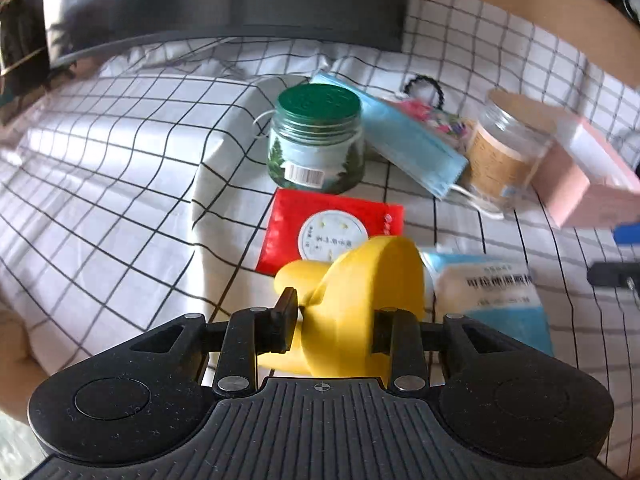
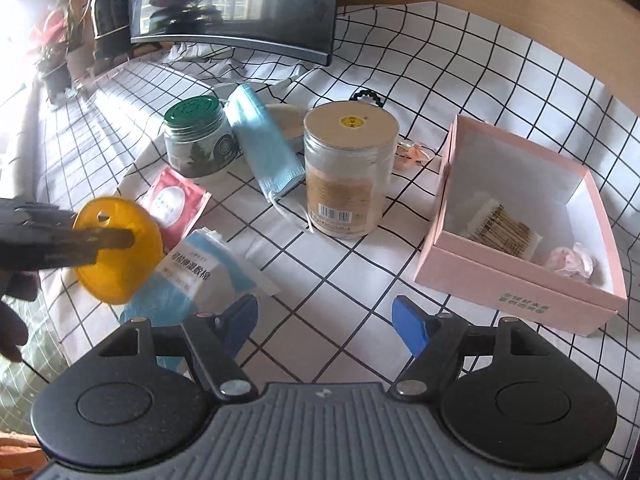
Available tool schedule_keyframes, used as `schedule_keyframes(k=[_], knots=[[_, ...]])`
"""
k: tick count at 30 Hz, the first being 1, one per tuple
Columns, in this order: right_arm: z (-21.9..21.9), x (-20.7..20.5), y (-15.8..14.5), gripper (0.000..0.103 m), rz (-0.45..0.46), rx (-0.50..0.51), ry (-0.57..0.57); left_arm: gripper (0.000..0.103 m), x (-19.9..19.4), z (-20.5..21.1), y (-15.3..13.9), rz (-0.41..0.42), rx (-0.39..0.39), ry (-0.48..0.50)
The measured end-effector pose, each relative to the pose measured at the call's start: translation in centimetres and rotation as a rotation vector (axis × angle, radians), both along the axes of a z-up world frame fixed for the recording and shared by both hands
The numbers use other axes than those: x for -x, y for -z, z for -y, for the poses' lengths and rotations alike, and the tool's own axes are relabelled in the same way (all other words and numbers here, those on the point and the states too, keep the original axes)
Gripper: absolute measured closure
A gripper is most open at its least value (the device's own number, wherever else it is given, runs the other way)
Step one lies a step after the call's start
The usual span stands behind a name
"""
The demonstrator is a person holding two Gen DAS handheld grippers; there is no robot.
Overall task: Organize soft objects
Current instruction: 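Grasp the yellow plastic toy with the left tool, then grasp the red packet with the right tool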
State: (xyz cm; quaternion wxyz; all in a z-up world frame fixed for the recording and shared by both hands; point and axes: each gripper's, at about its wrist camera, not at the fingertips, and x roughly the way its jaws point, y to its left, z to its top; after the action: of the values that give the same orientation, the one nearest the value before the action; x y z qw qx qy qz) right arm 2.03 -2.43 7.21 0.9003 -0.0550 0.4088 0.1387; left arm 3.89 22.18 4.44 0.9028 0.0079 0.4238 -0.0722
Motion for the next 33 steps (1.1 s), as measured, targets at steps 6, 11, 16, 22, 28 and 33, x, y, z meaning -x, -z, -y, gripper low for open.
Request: schedule_keyframes(k=[6,11,16,22,28,33], knots=[[-0.9,-0.9,-0.8,0.028,-0.002,-0.016,-0.08,0.066,0.0,-2.1,1.0,-0.014,0.161,-0.033],[-4.9,-4.4,-2.5,0.028,-0.011,-0.036,-0.243,0.066,0.3,-3.5,1.6,-0.009,0.261,-0.047],[-10.3,-10.7,-2.4,0.028,-0.093,-0.052,-0.345,0.068,0.1,-2.8,1.9,0.03,0.221,-0.036],[-14.8,-16.1,0.4,0.033,-0.215,-0.059,-0.37,0.07,0.5,-3.3,2.2,0.051,0.229,-0.012],[-15.5,-16.3,1.6,0.076,-0.411,-0.13,-0.45,0.073,1.0,-4.5,2.6,0.044,0.304,-0.022],[-17.0,-15.8,2.0,0.077,-0.443,-0.109,-0.517,0.073,0.9,-4.8,2.7,0.033,0.325,-0.016]])
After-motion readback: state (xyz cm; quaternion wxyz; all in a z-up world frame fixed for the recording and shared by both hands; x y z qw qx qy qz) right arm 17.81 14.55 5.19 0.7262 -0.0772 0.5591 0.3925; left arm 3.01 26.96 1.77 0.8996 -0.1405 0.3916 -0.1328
